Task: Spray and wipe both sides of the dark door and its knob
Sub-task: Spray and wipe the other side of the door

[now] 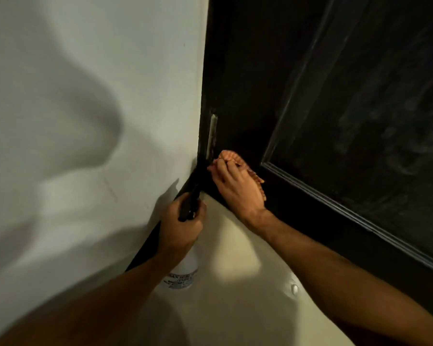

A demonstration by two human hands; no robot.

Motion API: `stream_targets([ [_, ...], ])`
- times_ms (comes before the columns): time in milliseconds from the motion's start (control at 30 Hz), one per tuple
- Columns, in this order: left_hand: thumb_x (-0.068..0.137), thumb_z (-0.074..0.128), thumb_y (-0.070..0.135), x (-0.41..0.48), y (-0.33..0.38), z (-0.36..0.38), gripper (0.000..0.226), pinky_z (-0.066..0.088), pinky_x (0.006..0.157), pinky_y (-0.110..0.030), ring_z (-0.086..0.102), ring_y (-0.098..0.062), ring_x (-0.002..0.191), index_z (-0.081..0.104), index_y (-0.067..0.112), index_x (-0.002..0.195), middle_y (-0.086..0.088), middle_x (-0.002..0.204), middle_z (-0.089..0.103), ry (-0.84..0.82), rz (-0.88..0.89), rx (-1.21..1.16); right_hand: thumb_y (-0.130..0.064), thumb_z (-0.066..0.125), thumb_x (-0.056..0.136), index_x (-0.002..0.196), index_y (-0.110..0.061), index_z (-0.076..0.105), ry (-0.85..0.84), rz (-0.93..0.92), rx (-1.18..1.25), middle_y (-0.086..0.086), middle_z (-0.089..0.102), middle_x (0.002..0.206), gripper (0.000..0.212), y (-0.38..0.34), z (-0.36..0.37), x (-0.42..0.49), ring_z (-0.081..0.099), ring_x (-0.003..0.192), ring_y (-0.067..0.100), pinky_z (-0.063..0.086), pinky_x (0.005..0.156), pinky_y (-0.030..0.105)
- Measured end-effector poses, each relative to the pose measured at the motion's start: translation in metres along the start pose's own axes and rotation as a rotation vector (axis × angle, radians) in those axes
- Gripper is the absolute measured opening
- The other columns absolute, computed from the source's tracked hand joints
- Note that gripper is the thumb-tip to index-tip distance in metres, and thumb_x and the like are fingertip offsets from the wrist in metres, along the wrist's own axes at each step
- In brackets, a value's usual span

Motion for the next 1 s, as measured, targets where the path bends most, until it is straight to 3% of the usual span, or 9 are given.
stream_targets([
  [100,0.095,0.076,0.026,0.007,-0.004,-0.008,0.009,0.059,0.077,-0.036,0.072,-0.015,0.076,0.074,0.022,0.102,0.006,0.082,0.075,0.003,-0.017,-0.012,-0.02,0.031,0.102,0.147,-0.016,0.052,-0.318,-0.255,-0.102,0.017,0.032,0.161,0.05,-0.04,0.026,-0.003,0.033,0.146,0.038,0.035,0.113,0.047],
  [167,0.094,0.076,0.031,0.011,-0.002,-0.012,0.014,0.062,0.085,-0.041,0.076,-0.017,0.088,0.076,0.023,0.105,0.005,0.089,0.079,-0.02,-0.016,-0.014,-0.025,0.041,0.103,0.142,-0.015,0.058,-0.388,-0.296,-0.068,0.015,0.027,0.162,0.043,-0.045,0.039,-0.011,0.026,0.148,0.037,0.028,0.116,0.046],
  [267,0.095,0.076,0.028,0.015,0.004,-0.013,0.003,0.058,0.071,-0.036,0.075,-0.015,0.079,0.073,0.027,0.096,0.003,0.084,0.078,-0.06,0.04,0.037,-0.026,0.039,0.099,0.129,-0.017,0.068,-0.275,-0.207,-0.056,0.011,0.048,0.149,0.042,-0.025,0.027,-0.014,0.036,0.134,0.036,0.031,0.105,0.044],
  [333,0.095,0.076,0.022,0.005,0.009,-0.015,0.012,0.054,0.065,-0.032,0.07,-0.006,0.067,0.071,0.03,0.088,0.009,0.074,0.074,-0.057,0.064,0.036,-0.024,0.035,0.095,0.127,-0.016,0.069,-0.149,-0.145,-0.061,0.01,0.058,0.138,0.048,-0.004,0.006,-0.022,0.041,0.124,0.034,0.031,0.097,0.043],
  [500,0.093,0.078,0.017,-0.013,0.043,0.0,0.019,0.052,0.065,-0.023,0.066,0.003,0.063,0.068,0.031,0.083,0.019,0.064,0.068,-0.04,0.158,0.088,-0.021,0.034,0.095,0.132,-0.017,0.066,-0.042,-0.054,0.018,0.01,0.06,0.138,0.049,0.028,-0.036,-0.057,0.048,0.122,0.034,0.038,0.097,0.045],
  [600,0.093,0.078,0.018,-0.022,0.1,0.022,0.013,0.051,0.061,-0.024,0.064,-0.003,0.056,0.07,0.027,0.086,0.011,0.065,0.068,-0.087,0.173,0.026,-0.024,0.036,0.098,0.125,-0.02,0.067,-0.065,-0.081,0.051,0.007,0.057,0.133,0.041,0.064,-0.065,-0.081,0.043,0.118,0.031,0.046,0.091,0.042],
  [733,0.098,0.07,0.013,-0.03,0.163,0.035,0.014,0.049,0.047,-0.016,0.063,-0.005,0.05,0.07,0.015,0.084,0.0,0.066,0.07,-0.201,0.295,-0.006,-0.021,0.038,0.099,0.132,-0.017,0.064,0.14,0.009,-0.006,0.013,0.057,0.14,0.043,0.12,-0.131,-0.083,0.048,0.13,0.036,0.043,0.097,0.044],
  [833,0.098,0.07,0.011,-0.033,0.213,0.039,0.018,0.05,0.044,-0.024,0.063,-0.02,0.051,0.069,0.007,0.08,-0.011,0.066,0.067,-0.164,0.385,-0.016,-0.02,0.037,0.095,0.129,-0.02,0.068,0.25,0.17,-0.068,0.014,0.061,0.135,0.046,0.171,-0.187,-0.071,0.05,0.123,0.035,0.039,0.096,0.045],
  [1000,0.097,0.072,0.022,-0.039,0.253,0.038,0.015,0.045,0.037,-0.022,0.058,-0.014,0.043,0.072,0.012,0.086,-0.02,0.078,0.069,-0.167,0.321,-0.051,-0.022,0.038,0.093,0.143,-0.018,0.059,0.027,-0.037,-0.175,0.017,0.05,0.148,0.054,0.182,-0.194,-0.089,0.046,0.133,0.037,0.044,0.105,0.047],
])
Point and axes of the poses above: each hand's wrist, its own x-axis towards the middle knuckle, its own z-axis out of the palm, y = z × x, the point moved 1 cm from there along x, towards the middle knuckle
